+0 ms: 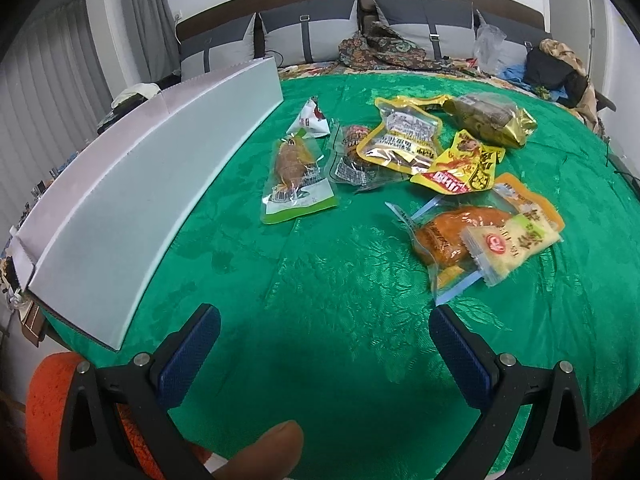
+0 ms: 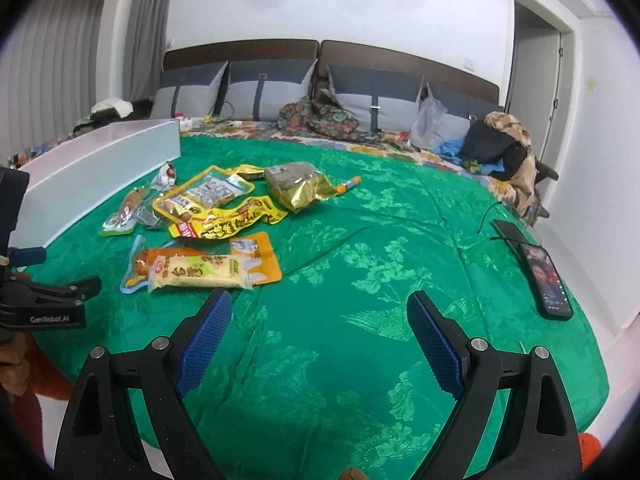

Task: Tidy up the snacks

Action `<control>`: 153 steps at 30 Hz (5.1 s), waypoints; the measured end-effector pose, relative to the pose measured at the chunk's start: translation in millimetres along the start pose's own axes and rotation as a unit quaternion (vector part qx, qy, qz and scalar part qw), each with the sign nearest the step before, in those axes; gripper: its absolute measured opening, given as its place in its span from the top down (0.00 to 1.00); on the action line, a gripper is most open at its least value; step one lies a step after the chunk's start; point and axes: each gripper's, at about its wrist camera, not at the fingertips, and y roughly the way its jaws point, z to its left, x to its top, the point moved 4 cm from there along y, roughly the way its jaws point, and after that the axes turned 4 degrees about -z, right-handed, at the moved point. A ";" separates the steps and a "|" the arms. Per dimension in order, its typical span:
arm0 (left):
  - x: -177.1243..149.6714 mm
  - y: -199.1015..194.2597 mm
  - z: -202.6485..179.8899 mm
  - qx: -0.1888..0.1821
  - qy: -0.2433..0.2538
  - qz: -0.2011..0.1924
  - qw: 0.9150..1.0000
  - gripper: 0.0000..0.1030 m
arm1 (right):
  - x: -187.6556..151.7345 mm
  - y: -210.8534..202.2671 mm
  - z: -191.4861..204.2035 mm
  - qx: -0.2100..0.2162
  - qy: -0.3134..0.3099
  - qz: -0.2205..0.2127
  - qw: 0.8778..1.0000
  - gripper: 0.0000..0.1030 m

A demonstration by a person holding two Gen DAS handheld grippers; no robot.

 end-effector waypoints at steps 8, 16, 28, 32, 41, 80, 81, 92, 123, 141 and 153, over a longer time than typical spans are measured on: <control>-8.0 19.0 3.4 0.006 0.001 0.025 1.000 0.00 | -2.2 2.2 -0.5 0.001 0.006 0.006 1.000 0.11; -10.7 22.4 6.4 0.002 -0.003 0.031 1.000 0.00 | -4.2 4.2 -4.3 0.003 0.017 0.016 1.000 0.11; -15.2 29.1 17.4 -0.043 -0.045 0.051 0.997 0.00 | -12.2 13.4 -14.9 0.000 0.048 0.046 0.998 0.11; -15.2 28.1 16.9 -0.043 -0.045 0.050 0.997 0.00 | -14.3 15.4 -18.0 -0.002 0.056 0.053 0.997 0.11; -13.8 30.1 17.2 -0.047 -0.039 0.049 0.997 0.00 | -19.3 20.3 -19.4 -0.003 0.062 0.070 0.996 0.11; 41.4 24.0 -152.9 -0.201 0.396 0.036 0.895 0.36 | -23.3 24.3 -46.8 0.004 0.136 0.085 0.987 0.11; 40.1 29.8 -155.6 -0.204 0.396 0.053 0.894 0.60 | -23.5 23.3 -50.4 0.002 0.141 0.084 0.986 0.11; 57.7 14.4 -52.0 -0.219 0.116 0.087 0.965 0.80 | -30.9 23.0 -77.5 0.002 0.214 0.096 0.972 0.11; 11.7 28.0 67.8 -0.115 -0.050 0.053 0.991 0.80 | -12.7 124.8 36.2 0.117 0.052 0.271 0.954 0.11; 9.0 27.8 67.9 -0.123 -0.047 0.050 0.990 0.80 | 26.6 141.4 46.5 0.131 0.079 0.331 0.931 0.11; 10.6 14.3 67.7 -0.147 -0.051 0.038 0.987 0.80 | 27.1 138.0 32.6 0.115 0.034 0.345 0.931 0.65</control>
